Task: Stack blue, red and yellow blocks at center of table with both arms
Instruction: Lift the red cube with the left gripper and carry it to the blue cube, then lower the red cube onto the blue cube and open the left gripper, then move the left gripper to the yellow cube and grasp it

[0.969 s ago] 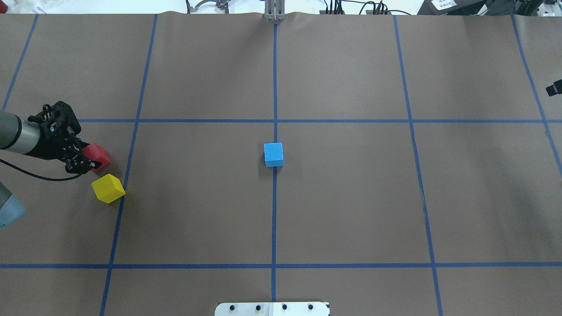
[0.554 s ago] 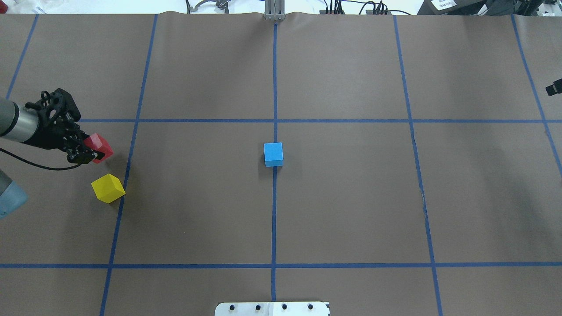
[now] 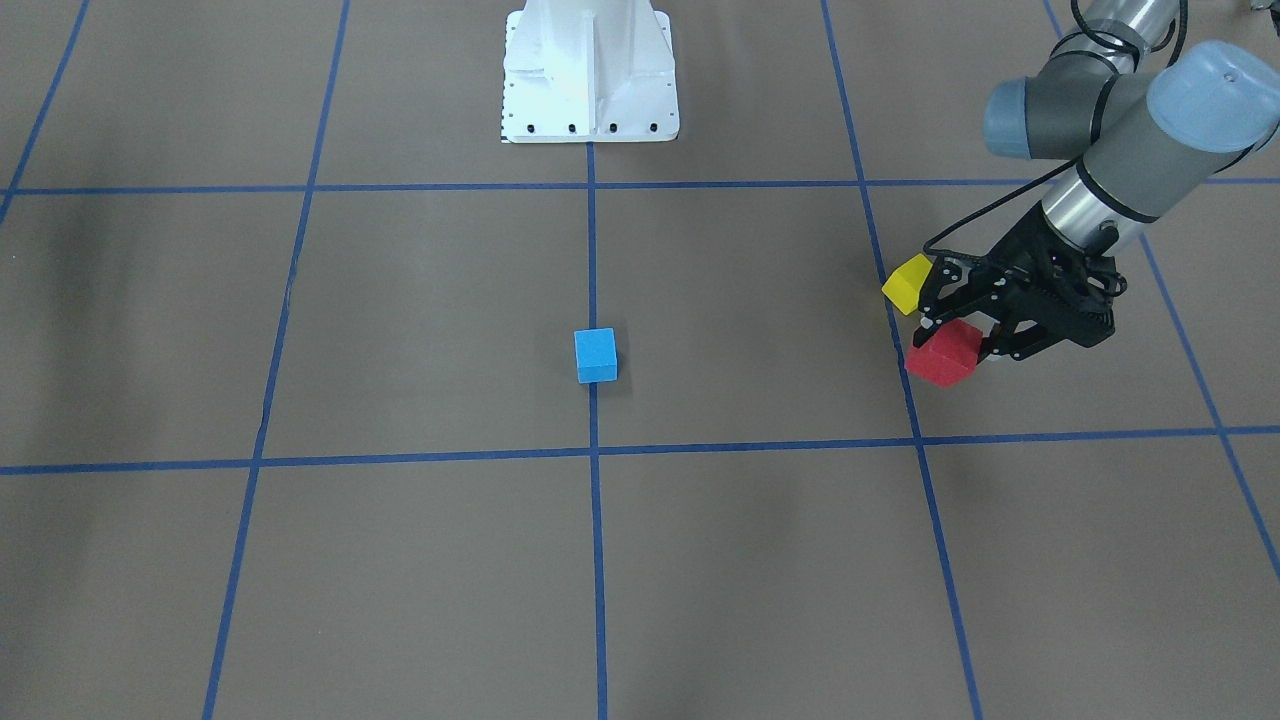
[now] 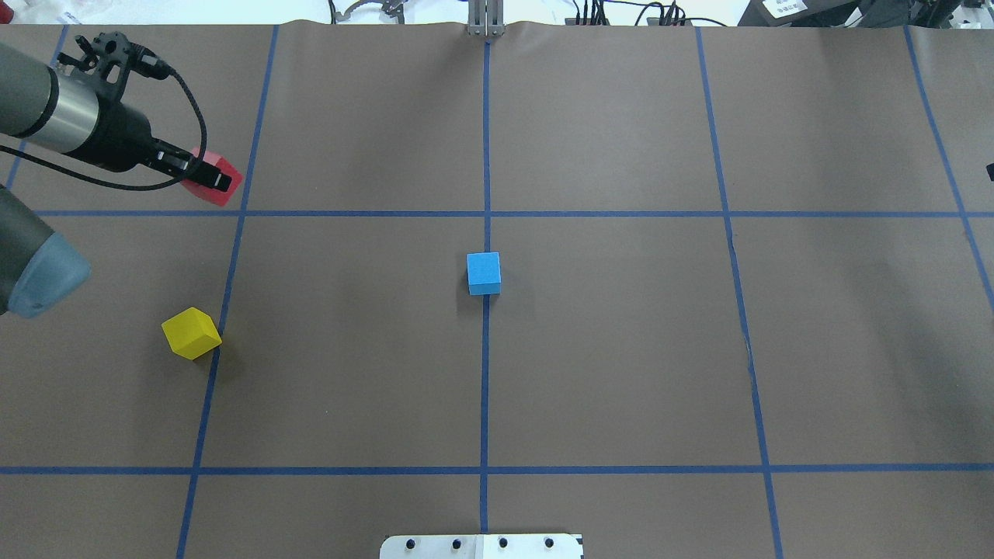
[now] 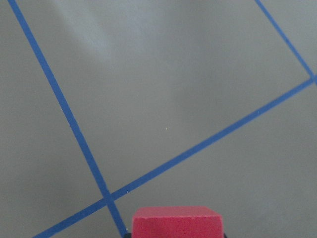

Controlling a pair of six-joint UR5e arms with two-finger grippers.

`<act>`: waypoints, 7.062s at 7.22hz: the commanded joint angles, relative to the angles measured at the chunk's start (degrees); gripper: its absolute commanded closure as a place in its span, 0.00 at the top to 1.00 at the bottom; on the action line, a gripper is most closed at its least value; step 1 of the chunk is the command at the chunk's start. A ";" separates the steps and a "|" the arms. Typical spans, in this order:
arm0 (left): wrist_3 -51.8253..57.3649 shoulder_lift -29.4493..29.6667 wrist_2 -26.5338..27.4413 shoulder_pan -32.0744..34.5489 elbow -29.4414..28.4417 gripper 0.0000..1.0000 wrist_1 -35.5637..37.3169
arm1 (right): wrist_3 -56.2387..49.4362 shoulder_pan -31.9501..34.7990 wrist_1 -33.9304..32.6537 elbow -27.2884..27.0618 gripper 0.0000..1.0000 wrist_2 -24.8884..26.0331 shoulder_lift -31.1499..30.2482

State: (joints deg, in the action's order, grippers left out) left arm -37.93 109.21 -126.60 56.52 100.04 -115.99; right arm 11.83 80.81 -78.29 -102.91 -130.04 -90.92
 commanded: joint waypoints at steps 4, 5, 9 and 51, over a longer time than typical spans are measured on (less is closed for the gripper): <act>-30.76 28.21 19.79 -22.04 -5.97 0.00 25.96 | -0.49 4.88 0.42 -0.01 1.00 -0.92 -5.76; -33.49 29.47 23.56 -25.03 -8.17 0.00 25.99 | -0.40 4.88 0.42 -0.01 1.00 -1.00 -5.76; -37.91 35.46 27.81 -28.66 -17.33 0.00 25.29 | -0.40 4.88 0.34 -0.10 1.00 -1.09 -5.59; 16.49 -20.18 4.61 -13.45 -0.72 0.99 -22.62 | 0.13 4.88 0.33 0.16 1.00 -0.83 -4.97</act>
State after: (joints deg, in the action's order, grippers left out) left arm -21.03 88.70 -122.14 44.02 99.44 -138.40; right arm 11.93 85.69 -77.96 -102.74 -130.93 -95.89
